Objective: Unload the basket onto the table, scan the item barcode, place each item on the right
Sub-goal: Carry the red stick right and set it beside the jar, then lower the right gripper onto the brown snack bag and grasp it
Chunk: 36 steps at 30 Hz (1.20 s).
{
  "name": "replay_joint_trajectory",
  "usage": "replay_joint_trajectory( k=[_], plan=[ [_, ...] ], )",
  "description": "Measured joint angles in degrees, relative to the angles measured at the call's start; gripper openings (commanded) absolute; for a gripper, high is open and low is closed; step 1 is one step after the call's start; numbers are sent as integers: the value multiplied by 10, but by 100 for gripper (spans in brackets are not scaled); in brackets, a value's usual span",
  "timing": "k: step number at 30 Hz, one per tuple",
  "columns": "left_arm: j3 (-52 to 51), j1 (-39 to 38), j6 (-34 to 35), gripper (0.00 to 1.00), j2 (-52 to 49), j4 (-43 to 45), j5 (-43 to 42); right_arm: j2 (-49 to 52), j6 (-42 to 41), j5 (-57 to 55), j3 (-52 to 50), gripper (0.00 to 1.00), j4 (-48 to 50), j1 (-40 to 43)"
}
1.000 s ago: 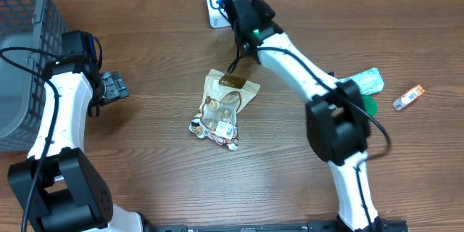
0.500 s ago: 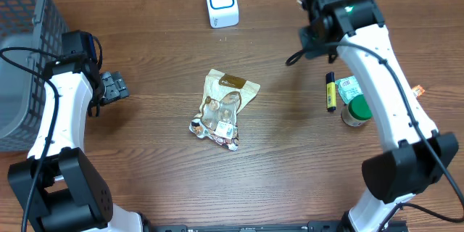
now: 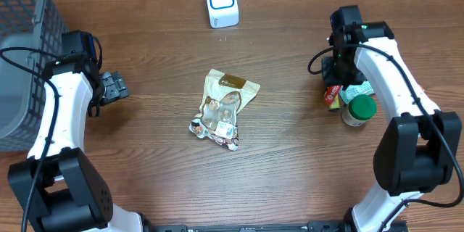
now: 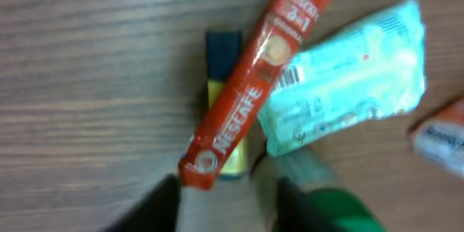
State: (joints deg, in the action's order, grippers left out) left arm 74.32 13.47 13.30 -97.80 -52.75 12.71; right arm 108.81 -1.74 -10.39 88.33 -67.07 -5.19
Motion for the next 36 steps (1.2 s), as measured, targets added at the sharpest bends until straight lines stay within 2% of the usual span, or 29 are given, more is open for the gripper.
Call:
replay_joint_trajectory(
  k=[5,10,14,17,22,25,31,32,36],
  plan=[
    [0,0,0,100,0,0,0,1,0,25,0,52,15,-2],
    [0,0,0,100,0,0,0,1,1,158,-1,51,51,-6],
    [0,0,0,100,0,0,0,1,6,250,-1,60,102,-36],
    [0,0,0,100,0,0,0,2,17,284,-1,72,143,-79],
    [0,0,0,100,0,0,0,21,53,293,-1,86,202,-158],
    [0,0,0,100,0,0,0,50,88,262,-1,87,228,-216],
    [0,0,0,100,0,0,0,109,125,210,-1,86,252,-256],
    [0,0,0,100,0,0,0,117,127,205,-1,82,252,-257],
    [0,0,0,100,0,0,0,136,134,194,-1,56,248,-256]
  ],
)
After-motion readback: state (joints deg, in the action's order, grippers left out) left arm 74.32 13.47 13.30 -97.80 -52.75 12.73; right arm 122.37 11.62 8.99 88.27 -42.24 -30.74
